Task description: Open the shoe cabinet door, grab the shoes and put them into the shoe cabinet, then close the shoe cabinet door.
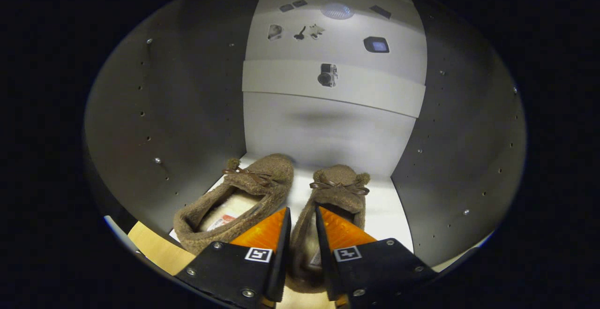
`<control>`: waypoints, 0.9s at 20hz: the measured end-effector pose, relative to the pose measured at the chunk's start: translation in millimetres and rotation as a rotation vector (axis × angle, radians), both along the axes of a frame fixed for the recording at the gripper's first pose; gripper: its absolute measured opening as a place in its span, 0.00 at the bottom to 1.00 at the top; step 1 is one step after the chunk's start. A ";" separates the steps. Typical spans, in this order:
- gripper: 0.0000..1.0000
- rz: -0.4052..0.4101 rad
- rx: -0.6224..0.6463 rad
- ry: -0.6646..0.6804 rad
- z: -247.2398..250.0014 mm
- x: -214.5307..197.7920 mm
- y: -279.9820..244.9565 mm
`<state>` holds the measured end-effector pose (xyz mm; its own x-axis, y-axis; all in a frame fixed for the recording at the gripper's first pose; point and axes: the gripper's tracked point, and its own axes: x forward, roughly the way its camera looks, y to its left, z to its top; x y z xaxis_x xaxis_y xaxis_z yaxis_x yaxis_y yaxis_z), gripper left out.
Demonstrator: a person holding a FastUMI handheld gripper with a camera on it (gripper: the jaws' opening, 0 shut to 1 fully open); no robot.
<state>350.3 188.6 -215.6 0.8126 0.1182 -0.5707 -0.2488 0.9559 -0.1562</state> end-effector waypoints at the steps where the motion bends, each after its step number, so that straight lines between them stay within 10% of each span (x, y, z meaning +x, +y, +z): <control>1: 0.39 -0.006 -0.003 -0.007 4.4 -5.7 -0.5; 8: 0.90 -0.061 0.022 -0.086 54.6 -71.7 7.1; 18: 0.94 -0.129 0.021 -0.163 106.9 -238.5 14.4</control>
